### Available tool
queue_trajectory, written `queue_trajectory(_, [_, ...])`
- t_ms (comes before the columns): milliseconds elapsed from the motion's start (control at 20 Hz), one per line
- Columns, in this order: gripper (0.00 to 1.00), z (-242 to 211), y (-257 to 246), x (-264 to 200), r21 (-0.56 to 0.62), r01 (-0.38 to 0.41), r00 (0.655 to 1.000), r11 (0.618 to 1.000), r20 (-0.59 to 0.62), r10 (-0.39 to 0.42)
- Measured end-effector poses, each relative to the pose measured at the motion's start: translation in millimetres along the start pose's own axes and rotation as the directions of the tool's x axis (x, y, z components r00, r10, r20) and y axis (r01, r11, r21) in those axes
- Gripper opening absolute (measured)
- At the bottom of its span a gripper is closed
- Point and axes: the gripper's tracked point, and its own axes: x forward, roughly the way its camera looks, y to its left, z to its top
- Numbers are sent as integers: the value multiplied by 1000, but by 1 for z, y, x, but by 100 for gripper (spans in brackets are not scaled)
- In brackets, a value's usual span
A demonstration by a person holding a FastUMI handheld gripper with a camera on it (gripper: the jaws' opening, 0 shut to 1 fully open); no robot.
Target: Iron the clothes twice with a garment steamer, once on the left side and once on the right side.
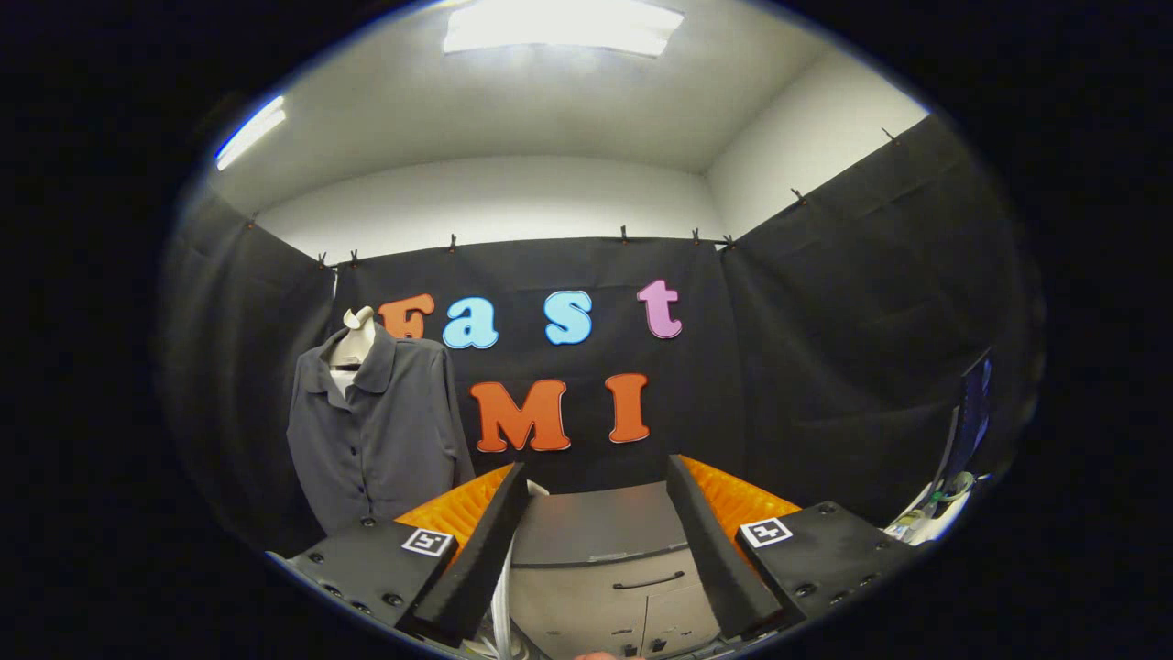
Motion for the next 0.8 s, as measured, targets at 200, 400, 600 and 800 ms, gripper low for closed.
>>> queue_trajectory(200, [98, -7, 25, 53, 33, -112, 993, 993, -33, 113])
queue_trajectory(400, [98, -11, 58, 103, 28, -161, 985, 987, -63, 162])
queue_trajectory(600, [98, -13, 92, 170, -15, -154, 984, 988, -93, 152])
queue_trajectory(800, [97, -44, 118, 255, -28, -155, 967, 988, -208, 146])
